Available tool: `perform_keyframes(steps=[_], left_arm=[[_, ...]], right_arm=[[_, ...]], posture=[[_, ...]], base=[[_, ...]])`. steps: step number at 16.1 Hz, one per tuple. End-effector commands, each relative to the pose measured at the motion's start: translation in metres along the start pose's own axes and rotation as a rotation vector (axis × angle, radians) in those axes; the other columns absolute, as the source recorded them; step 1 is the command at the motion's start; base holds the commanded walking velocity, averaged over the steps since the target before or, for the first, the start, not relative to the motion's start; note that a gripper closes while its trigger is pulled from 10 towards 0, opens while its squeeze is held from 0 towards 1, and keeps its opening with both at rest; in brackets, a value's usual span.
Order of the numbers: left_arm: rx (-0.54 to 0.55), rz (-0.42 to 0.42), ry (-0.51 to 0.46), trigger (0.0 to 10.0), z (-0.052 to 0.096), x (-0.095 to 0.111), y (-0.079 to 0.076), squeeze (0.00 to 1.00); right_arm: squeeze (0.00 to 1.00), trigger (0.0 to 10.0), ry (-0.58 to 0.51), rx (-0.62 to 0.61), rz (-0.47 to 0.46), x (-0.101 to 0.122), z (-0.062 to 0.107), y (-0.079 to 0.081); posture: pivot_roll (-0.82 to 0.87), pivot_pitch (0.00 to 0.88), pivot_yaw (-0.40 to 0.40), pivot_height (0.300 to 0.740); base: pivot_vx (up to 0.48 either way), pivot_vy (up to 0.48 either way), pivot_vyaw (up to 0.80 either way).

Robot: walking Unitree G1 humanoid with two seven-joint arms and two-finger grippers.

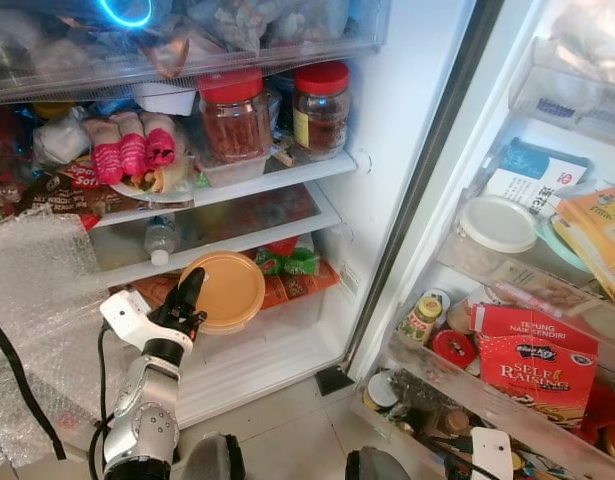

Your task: Restocking fridge

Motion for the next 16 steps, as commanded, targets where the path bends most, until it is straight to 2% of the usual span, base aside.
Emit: perform_keyframes(steps=[1,16], left_arm=[[0.009,-0.016,0.006,10.0,0.0011,-0.0026,0.0022,0.00],[0.008,-0.016,0.014,10.0,0.0017,-0.0044,0.0031,0.00]], right_arm=[[0.00,10.0,0.014,-0.006,-0.002,-0.0037,0.0007,-0.0026],[0.00,10.0,0.019,-0.013,0.001,-0.0046,0.0007,-0.0023]], posture=[[-0.17,0.088,-0.047,0.645],[-0.17,0.085,-0.046,0.645]], base=[[0.000,0.000,0.00],[0.000,0.000,0.00]])
Point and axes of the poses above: a point about 5 cm out from each wrist's last joint towards the gripper, its own z axis pointing back from the gripper into the wrist, its own x axis along the axis of the wrist's last joint, y = z × x, the point moved 4 cm from there along -z, pointing out of the wrist towards the gripper, and after that the axes turned 3 degrees about z, right-handed, at the moved point
